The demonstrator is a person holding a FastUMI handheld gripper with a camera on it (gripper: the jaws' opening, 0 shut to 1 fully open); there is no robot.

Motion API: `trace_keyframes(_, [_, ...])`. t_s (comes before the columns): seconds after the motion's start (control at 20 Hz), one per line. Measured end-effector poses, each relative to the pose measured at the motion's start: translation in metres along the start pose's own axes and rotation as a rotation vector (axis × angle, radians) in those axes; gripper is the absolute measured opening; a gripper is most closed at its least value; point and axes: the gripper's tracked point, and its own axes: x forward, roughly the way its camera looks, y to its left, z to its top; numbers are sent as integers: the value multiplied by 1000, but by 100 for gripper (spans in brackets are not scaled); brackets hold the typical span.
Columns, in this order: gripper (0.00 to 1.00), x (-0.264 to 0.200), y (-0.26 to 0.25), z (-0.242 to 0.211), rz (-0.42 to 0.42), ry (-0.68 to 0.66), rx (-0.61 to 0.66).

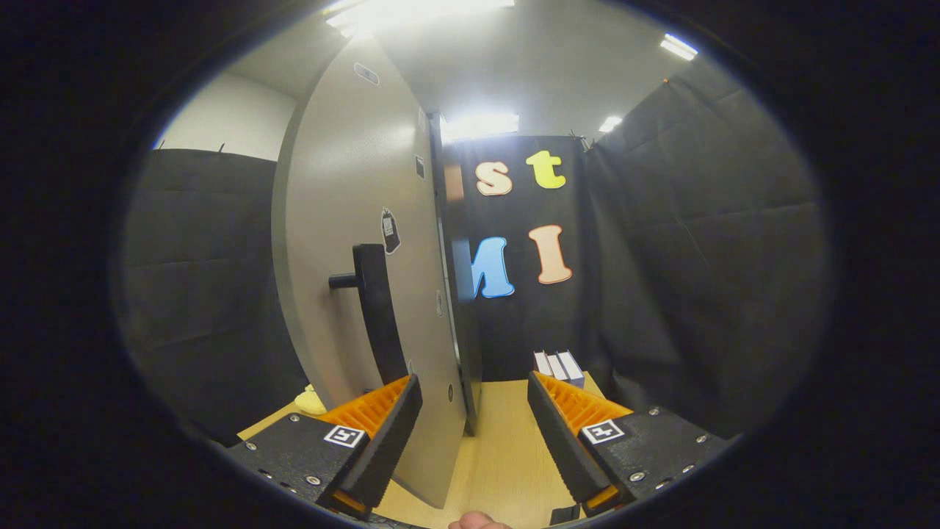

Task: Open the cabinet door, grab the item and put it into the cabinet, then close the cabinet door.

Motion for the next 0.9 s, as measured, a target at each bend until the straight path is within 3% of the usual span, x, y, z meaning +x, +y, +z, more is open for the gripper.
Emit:
trace_keyframes(0.5, [91,15,108,-7,141,20,-17])
trace_keyframes(0.9, [92,61,205,-13,241,14,-6])
